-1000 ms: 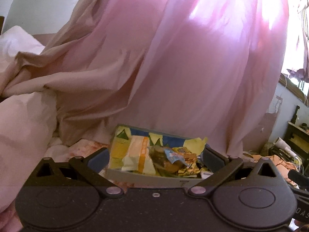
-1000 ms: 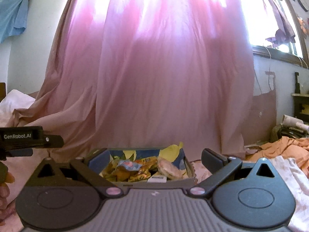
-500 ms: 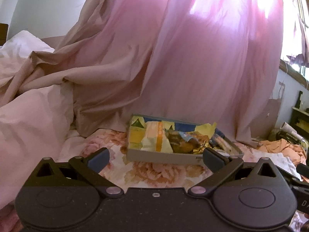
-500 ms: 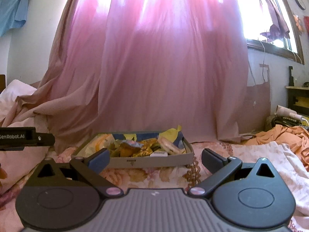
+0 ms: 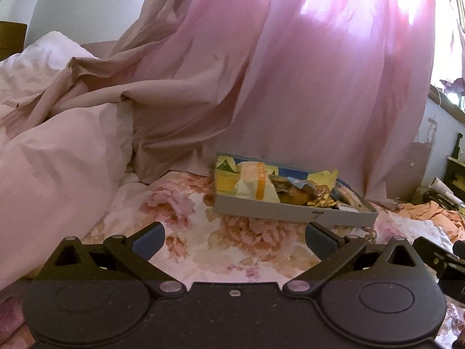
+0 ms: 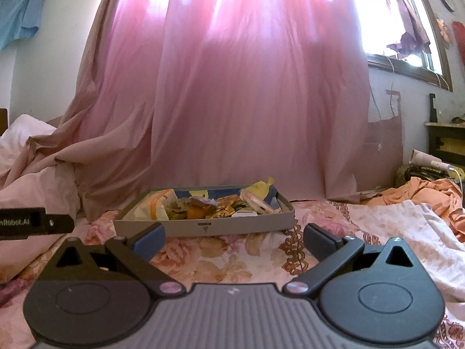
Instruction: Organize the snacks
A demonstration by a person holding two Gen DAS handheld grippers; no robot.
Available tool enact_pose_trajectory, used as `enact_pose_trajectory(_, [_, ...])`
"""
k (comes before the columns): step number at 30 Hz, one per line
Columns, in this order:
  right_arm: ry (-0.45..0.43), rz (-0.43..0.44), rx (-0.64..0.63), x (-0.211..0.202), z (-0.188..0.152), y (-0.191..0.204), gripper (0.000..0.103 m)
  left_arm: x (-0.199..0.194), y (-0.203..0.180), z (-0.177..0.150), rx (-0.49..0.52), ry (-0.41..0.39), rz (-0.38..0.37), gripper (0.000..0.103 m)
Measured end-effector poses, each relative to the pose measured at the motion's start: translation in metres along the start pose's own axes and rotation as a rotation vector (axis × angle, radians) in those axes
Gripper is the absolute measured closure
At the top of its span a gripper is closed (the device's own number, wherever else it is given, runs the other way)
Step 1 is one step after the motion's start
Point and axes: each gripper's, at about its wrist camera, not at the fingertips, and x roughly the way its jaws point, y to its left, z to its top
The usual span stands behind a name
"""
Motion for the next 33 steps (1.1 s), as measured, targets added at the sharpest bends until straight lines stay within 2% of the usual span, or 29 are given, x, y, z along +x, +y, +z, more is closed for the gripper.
enact_pose_trajectory(16, [0.049, 0.004, 0.002, 0.003, -0.026, 0.006, 0.000, 0.006, 0.010, -0.029, 0.041, 0.038, 0.023, 0.001])
enact_pose_trajectory(33, [0.151, 0.005, -0.022, 0.020, -0.059, 0.013, 0.000, 0.018, 0.013, -0.056, 0.096, 0.087, 0.022, 0.001])
